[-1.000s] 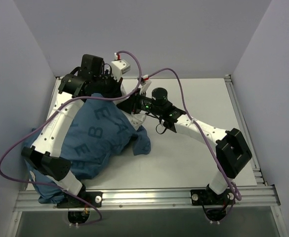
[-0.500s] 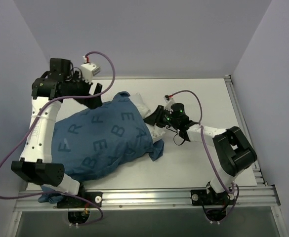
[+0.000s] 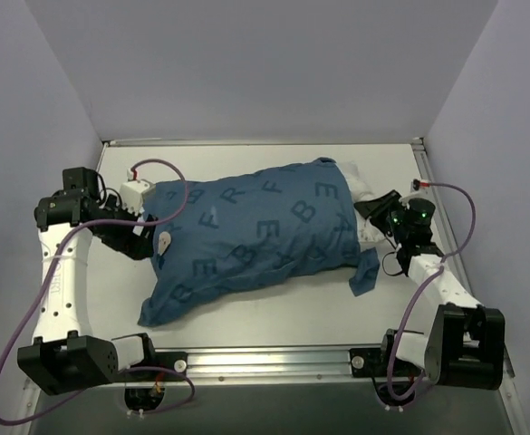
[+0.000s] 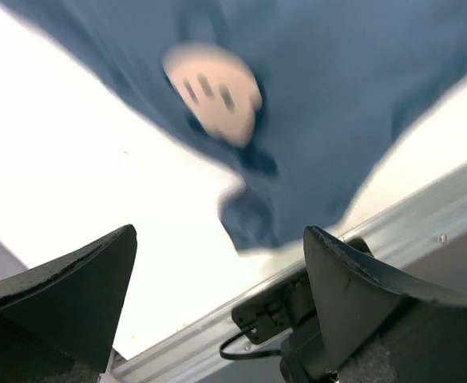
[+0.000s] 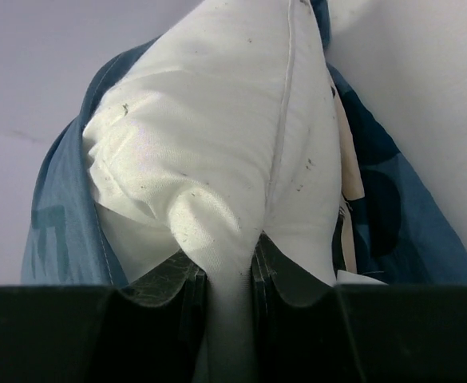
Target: Remove the pillowcase from the pillow
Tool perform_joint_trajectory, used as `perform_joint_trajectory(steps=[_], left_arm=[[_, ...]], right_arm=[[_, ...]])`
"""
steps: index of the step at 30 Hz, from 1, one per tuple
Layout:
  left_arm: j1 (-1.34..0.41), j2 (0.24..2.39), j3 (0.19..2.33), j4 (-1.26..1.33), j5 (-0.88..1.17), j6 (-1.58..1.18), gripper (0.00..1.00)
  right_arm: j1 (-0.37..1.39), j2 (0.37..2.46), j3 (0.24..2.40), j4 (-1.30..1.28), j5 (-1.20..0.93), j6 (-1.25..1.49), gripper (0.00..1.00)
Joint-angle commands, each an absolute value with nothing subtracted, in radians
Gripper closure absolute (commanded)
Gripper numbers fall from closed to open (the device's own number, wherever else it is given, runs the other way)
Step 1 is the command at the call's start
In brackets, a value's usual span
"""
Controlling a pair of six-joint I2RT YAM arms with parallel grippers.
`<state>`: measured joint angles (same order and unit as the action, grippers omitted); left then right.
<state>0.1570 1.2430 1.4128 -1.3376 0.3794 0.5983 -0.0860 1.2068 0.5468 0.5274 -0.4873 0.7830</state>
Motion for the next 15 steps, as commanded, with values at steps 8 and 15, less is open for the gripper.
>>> perform_joint_trajectory(steps=[8, 15], left_arm=[[-0.113, 1.235, 1.034, -1.142, 0.255, 0.683, 0.06], [-0.089, 1.311, 0.959, -0.718, -0.015, 0.597, 0.06]], right_arm=[[-0.086, 1.233, 0.466, 0.614, -0.457, 0.871, 1.0], [-0.08, 1.272, 0.512, 0.583, -0.48, 0.819, 1.0]])
